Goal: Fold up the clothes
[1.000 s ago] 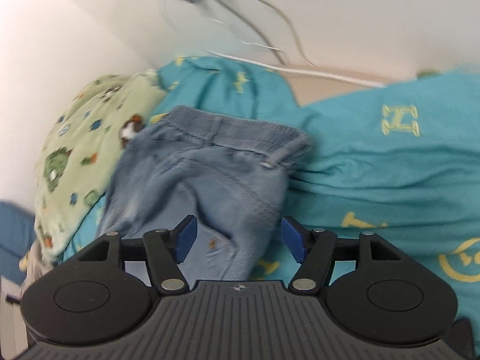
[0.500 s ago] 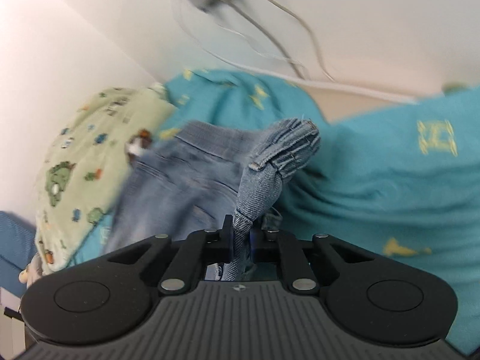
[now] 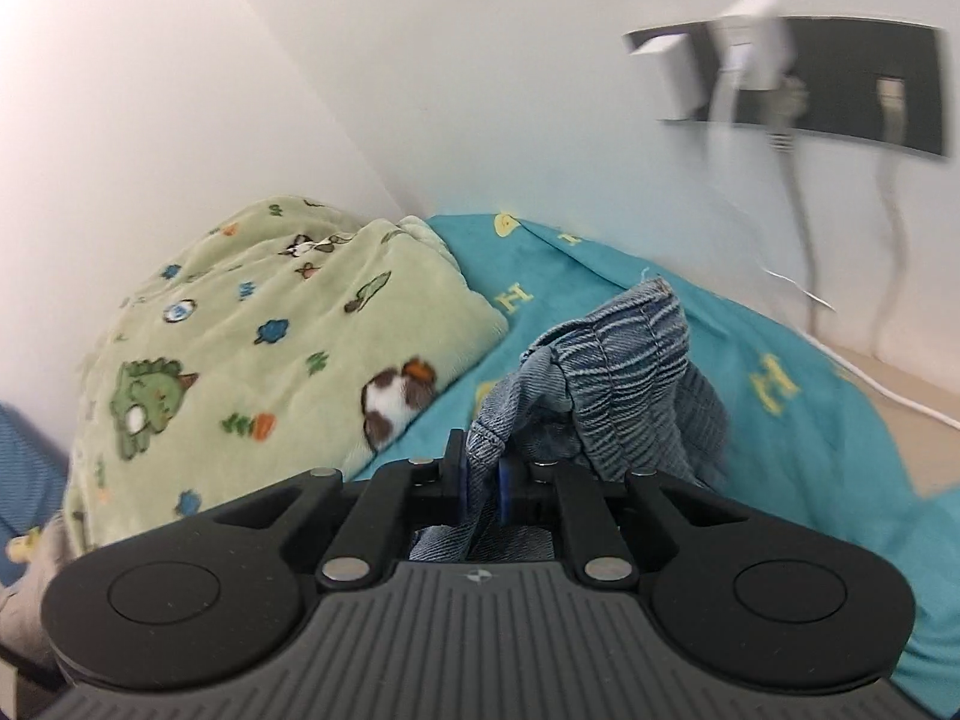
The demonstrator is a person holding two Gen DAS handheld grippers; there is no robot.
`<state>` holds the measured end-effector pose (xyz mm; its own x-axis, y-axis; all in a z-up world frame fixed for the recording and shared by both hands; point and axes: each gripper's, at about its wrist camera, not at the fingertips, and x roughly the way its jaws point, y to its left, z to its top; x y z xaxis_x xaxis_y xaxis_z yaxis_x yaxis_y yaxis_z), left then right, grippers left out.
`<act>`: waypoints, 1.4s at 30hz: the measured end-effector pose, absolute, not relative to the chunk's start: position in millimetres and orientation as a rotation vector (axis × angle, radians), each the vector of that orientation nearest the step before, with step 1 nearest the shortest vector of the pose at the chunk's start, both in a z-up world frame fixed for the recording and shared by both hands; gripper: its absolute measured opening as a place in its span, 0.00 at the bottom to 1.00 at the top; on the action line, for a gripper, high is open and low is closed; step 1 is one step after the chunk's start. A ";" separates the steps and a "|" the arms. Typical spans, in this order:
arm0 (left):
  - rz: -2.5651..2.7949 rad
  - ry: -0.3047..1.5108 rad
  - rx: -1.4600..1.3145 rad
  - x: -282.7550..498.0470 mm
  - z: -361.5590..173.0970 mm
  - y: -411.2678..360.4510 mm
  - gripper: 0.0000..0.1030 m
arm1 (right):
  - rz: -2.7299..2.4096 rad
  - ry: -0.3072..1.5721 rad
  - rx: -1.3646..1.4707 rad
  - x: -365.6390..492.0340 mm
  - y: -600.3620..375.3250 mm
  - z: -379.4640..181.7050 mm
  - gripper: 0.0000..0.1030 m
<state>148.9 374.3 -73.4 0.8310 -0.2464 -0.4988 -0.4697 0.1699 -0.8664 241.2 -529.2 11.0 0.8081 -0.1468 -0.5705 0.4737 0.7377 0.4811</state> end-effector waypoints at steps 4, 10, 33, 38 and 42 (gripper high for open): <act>0.224 0.658 -1.391 205.9 -93.8 371.2 0.01 | -0.387 0.548 0.633 303.0 -525.7 -13.8 0.09; 0.297 0.720 -1.289 267.7 -129.2 358.8 0.02 | -0.397 0.576 0.621 361.3 -526.5 -64.1 0.09; 0.178 0.696 -0.776 176.9 -24.1 224.4 0.59 | -0.245 0.542 0.776 231.2 -502.5 -43.7 0.64; 0.185 0.729 -0.672 151.4 -13.7 170.4 0.60 | -0.254 0.534 0.860 204.8 -505.2 -61.6 0.69; 0.128 0.758 -0.612 144.7 -19.0 136.0 0.61 | -0.280 0.544 0.915 200.0 -513.4 -84.5 0.77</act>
